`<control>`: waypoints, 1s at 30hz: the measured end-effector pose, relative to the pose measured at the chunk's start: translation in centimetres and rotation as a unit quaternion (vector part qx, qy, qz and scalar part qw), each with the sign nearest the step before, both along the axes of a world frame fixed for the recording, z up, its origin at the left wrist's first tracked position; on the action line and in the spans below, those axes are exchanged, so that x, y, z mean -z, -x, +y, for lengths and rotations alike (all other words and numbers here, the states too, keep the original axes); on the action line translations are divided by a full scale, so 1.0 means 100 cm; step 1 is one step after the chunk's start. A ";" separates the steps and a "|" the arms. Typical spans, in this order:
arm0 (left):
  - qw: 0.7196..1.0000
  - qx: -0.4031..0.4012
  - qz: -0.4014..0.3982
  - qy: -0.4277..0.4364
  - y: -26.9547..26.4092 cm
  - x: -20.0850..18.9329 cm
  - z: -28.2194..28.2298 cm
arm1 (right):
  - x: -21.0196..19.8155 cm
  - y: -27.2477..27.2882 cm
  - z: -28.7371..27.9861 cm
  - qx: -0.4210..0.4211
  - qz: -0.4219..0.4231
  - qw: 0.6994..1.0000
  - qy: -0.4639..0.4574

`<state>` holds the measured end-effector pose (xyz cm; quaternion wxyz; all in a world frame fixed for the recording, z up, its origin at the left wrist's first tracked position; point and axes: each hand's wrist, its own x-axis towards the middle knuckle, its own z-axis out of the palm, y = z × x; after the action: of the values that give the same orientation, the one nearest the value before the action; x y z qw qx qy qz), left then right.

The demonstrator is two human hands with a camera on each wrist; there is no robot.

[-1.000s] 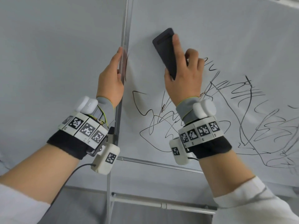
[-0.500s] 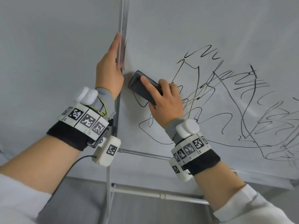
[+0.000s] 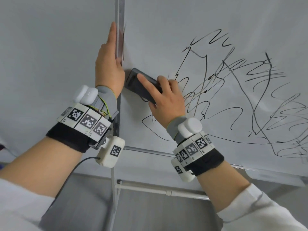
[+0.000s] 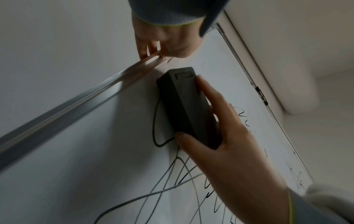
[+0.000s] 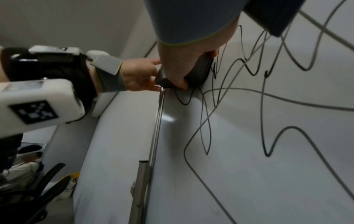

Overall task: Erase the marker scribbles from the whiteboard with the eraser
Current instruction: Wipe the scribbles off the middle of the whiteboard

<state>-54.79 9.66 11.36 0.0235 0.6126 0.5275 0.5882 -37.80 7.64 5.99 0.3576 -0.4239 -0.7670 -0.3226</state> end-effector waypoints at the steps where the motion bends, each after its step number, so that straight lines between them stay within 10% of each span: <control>1: 1.000 -0.004 0.004 0.003 -0.001 0.002 0.000 | 0.002 0.000 0.000 -0.002 -0.005 1.000 0.002; 30: 1.000 -0.001 -0.007 -0.005 0.006 0.020 0.004 | 0.023 0.002 0.003 -0.042 0.013 0.999 -0.005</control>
<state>-55.36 10.02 9.31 0.0234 0.6080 0.5248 0.5954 -38.05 7.91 3.73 0.3831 -0.3938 -0.7779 -0.3051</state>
